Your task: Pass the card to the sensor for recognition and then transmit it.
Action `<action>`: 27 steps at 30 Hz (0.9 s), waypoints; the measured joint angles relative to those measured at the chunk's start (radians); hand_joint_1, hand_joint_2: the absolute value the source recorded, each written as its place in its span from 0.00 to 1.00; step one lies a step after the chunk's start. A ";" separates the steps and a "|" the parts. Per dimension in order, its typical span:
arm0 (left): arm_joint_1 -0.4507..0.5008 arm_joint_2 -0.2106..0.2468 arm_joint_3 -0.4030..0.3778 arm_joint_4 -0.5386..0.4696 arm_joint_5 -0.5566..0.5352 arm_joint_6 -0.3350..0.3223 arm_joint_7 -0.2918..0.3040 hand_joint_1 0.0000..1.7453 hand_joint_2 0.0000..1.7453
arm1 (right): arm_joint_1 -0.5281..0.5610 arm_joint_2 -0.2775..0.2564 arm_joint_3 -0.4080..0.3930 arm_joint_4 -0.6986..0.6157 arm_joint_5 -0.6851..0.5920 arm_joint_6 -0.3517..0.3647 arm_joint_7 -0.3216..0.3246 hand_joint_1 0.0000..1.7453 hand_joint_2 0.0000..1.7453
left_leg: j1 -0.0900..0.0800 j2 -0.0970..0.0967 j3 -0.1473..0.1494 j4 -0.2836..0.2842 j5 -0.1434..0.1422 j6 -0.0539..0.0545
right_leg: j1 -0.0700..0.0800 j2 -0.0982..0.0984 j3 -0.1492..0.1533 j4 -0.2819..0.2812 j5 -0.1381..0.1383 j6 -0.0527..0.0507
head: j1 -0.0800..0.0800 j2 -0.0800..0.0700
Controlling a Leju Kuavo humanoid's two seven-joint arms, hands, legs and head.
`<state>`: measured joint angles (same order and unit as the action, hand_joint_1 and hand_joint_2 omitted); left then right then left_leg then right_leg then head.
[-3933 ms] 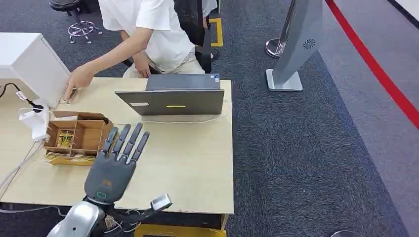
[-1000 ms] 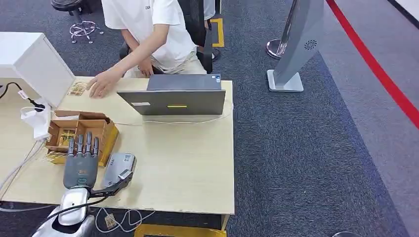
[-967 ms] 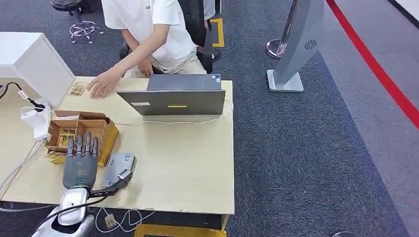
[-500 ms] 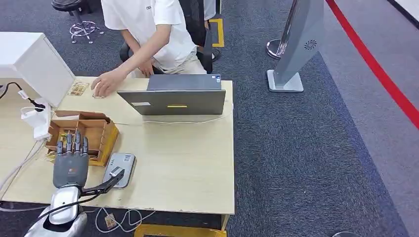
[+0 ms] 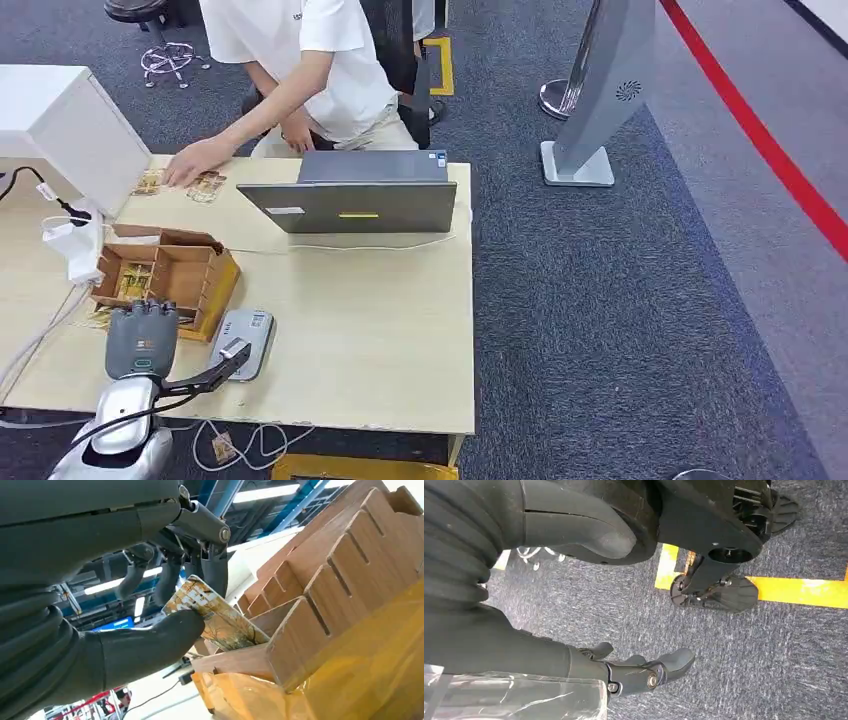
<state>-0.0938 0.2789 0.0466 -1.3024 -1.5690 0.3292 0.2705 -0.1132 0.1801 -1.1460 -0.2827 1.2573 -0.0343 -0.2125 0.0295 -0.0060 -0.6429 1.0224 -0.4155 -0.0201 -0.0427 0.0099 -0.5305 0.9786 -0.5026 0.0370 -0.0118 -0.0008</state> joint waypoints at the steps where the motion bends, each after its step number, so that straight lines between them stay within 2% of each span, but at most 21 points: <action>1: 0.000 -0.001 0.002 0.000 0.000 -0.001 0.000 1.00 1.00 | 0.000 0.000 0.000 0.000 -0.001 0.000 0.000 0.00 1.00 | 0.000 0.000 0.000 0.000 0.000 0.000 | 0.000 0.000 0.000 0.000 0.000 0.000 | 0.000 0.000; 9: 0.004 -0.008 0.008 -0.004 0.000 0.023 0.017 1.00 1.00 | 0.000 0.000 0.000 -0.002 -0.002 -0.002 -0.002 0.00 1.00 | 0.000 0.000 0.000 0.000 0.000 0.000 | 0.000 0.000 0.000 0.000 0.000 0.000 | 0.000 0.000; 13: 0.016 -0.014 0.008 -0.055 0.000 0.007 0.022 1.00 1.00 | 0.000 0.000 0.000 -0.002 -0.005 -0.004 0.000 0.00 1.00 | 0.000 0.000 0.000 0.000 0.000 0.000 | 0.000 0.000 0.000 0.000 0.000 0.000 | 0.000 0.000; 17: 0.030 -0.029 -0.001 -0.167 0.000 -0.055 0.001 1.00 1.00 | 0.001 0.000 -0.005 -0.003 -0.016 -0.006 0.002 0.00 1.00 | 0.000 0.000 0.000 0.000 0.000 0.000 | 0.000 0.000 -0.001 0.000 0.000 0.000 | 0.000 0.000; 19: 0.039 -0.043 -0.025 -0.263 0.000 -0.123 -0.017 1.00 1.00 | 0.001 0.000 -0.011 -0.008 -0.030 -0.008 0.003 0.00 1.00 | 0.000 0.000 0.000 0.001 0.000 0.000 | 0.000 0.000 -0.001 0.000 0.000 0.000 | 0.000 0.000; 21: 0.043 -0.053 -0.079 -0.379 0.000 -0.202 -0.039 1.00 1.00 | 0.001 0.001 -0.025 -0.011 -0.051 -0.018 0.006 0.00 1.00 | 0.000 0.000 0.000 0.001 0.000 0.000 | 0.000 0.000 -0.001 0.000 0.000 0.000 | 0.000 0.000; 22: 0.045 -0.058 -0.109 -0.422 0.000 -0.221 -0.055 1.00 1.00 | 0.001 0.001 -0.030 -0.013 -0.058 -0.020 0.006 0.00 1.00 | 0.000 0.000 0.000 0.001 0.000 0.000 | -0.001 0.000 0.000 0.000 0.000 0.000 | 0.000 0.000; 25: 0.045 -0.078 -0.191 -0.553 0.000 -0.232 -0.116 1.00 1.00 | 0.002 0.003 -0.047 -0.019 -0.070 -0.017 0.006 0.00 1.00 | 0.000 0.001 0.000 0.001 0.000 0.000 | -0.001 0.000 -0.001 0.000 0.000 0.000 | 0.000 0.000; 27: 0.023 -0.092 -0.221 -0.618 0.000 -0.224 -0.130 1.00 1.00 | 0.003 0.005 -0.051 -0.022 -0.062 -0.015 0.006 0.00 1.00 | 0.000 0.000 0.000 0.001 0.000 0.000 | 0.000 0.000 -0.001 0.000 0.000 0.000 | 0.000 0.000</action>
<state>-0.0705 0.1873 -0.1740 -1.9201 -1.5694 0.1057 0.1408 -0.1098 0.1850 -1.1967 -0.3048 1.1952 -0.0492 -0.2064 0.0293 -0.0056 -0.6429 1.0235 -0.4156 -0.0199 -0.0431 0.0099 -0.5318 0.9784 -0.5021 0.0372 -0.0118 -0.0008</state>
